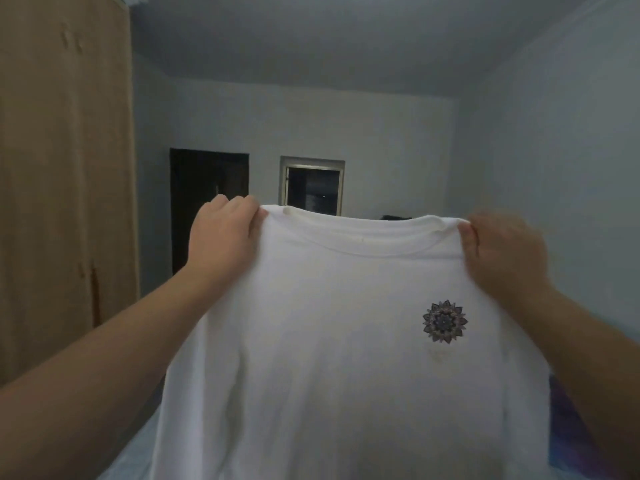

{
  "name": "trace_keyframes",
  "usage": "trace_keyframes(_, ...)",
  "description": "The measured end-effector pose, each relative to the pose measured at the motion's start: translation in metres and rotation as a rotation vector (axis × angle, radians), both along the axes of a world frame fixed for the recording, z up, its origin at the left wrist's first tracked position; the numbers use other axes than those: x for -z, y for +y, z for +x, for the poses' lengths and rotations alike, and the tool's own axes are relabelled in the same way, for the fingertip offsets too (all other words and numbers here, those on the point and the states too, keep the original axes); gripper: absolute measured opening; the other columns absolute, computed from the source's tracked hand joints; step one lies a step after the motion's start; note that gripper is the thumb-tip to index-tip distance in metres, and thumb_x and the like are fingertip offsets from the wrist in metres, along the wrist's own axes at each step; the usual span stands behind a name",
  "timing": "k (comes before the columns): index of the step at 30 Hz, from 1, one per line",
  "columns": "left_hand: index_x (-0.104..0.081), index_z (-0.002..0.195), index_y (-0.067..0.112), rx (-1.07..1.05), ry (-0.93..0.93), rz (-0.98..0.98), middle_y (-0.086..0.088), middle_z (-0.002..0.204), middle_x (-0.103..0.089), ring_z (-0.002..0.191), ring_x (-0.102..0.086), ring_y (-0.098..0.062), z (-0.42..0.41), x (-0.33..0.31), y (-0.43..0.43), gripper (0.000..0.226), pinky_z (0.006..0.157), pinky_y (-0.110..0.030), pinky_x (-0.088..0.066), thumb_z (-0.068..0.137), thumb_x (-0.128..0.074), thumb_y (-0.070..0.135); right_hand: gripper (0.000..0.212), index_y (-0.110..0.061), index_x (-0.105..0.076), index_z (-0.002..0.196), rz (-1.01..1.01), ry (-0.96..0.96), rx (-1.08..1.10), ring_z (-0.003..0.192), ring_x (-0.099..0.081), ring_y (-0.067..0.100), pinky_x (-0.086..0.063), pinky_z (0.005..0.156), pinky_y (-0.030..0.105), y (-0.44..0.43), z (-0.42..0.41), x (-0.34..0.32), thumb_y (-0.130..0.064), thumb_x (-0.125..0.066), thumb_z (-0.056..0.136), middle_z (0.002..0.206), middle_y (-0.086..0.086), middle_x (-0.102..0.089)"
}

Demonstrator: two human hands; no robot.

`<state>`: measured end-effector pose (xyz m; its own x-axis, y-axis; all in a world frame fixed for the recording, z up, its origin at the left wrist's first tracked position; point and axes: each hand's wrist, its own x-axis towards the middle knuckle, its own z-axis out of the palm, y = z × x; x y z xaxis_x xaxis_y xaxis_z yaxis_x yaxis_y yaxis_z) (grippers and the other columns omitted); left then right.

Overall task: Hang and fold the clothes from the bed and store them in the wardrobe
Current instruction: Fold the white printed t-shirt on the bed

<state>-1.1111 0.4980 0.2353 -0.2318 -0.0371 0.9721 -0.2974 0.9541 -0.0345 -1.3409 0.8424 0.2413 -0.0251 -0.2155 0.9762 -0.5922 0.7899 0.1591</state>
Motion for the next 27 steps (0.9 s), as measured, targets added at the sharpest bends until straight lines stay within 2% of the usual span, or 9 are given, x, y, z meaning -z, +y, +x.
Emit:
trace_keyframes(6, -0.031, 0.078, 0.028, 0.001, -0.048, 0.095, 0.011, 0.065, -0.032, 0.064, -0.032, -0.016, -0.018, 0.038, -0.010, 0.028, 0.064, -0.032, -0.023, 0.094, -0.050, 0.016, 0.029, -0.010, -0.052, 0.081, 0.038, -0.099, 0.056, 0.076, -0.051, 0.037, -0.034, 0.064, 0.042, -0.015, -0.004, 0.035, -0.031, -0.040, 0.097, 0.080, 0.017, -0.056)
trace_keyframes(10, -0.034, 0.079, 0.029, 0.003, -0.126, 0.164, 0.008, 0.067, -0.040, 0.067, -0.033, -0.016, -0.041, 0.096, -0.015, 0.023, 0.068, -0.033, -0.025, 0.100, -0.042, 0.030, 0.025, -0.015, -0.046, 0.081, 0.094, -0.219, 0.088, 0.078, -0.047, 0.033, -0.030, 0.068, 0.040, -0.021, -0.023, 0.090, -0.034, -0.039, 0.097, 0.082, 0.014, -0.053)
trace_keyframes(13, -0.037, 0.078, 0.029, 0.032, -0.244, 0.242, 0.009, 0.067, -0.044, 0.067, -0.035, -0.017, -0.066, 0.162, -0.019, 0.022, 0.067, -0.034, -0.027, 0.099, -0.039, 0.034, 0.024, -0.015, -0.045, 0.083, 0.164, -0.370, 0.094, 0.082, -0.045, 0.031, -0.035, 0.074, 0.043, -0.029, -0.049, 0.157, -0.034, -0.039, 0.096, 0.086, 0.012, -0.052)
trace_keyframes(17, -0.052, 0.084, 0.019, -0.012, -0.474, 0.356, -0.005, 0.075, -0.059, 0.073, -0.046, -0.029, -0.123, 0.263, -0.031, 0.023, 0.069, -0.042, -0.040, 0.098, -0.043, 0.034, 0.026, -0.013, -0.049, 0.086, 0.304, -0.612, 0.096, 0.089, -0.047, 0.032, -0.035, 0.081, 0.046, -0.045, -0.105, 0.258, -0.035, -0.040, 0.096, 0.091, 0.014, -0.054)
trace_keyframes(21, -0.054, 0.083, 0.015, -0.118, -0.711, 0.453, -0.014, 0.080, -0.065, 0.077, -0.055, -0.037, -0.190, 0.364, -0.044, 0.024, 0.069, -0.045, -0.040, 0.098, -0.047, 0.032, 0.026, -0.015, -0.050, 0.090, 0.407, -0.827, 0.091, 0.091, -0.049, 0.031, -0.034, 0.081, 0.045, -0.077, -0.178, 0.364, -0.036, -0.037, 0.096, 0.093, 0.011, -0.056)
trace_keyframes(27, -0.056, 0.093, 0.013, -0.245, -0.921, 0.622, -0.018, 0.091, -0.067, 0.089, -0.057, -0.040, -0.304, 0.492, -0.089, 0.025, 0.074, -0.045, -0.039, 0.100, -0.044, 0.033, 0.038, -0.007, -0.054, 0.096, 0.458, -0.984, 0.089, 0.090, -0.055, 0.036, -0.037, 0.081, 0.047, -0.144, -0.287, 0.511, -0.038, -0.033, 0.093, 0.095, 0.019, -0.059)
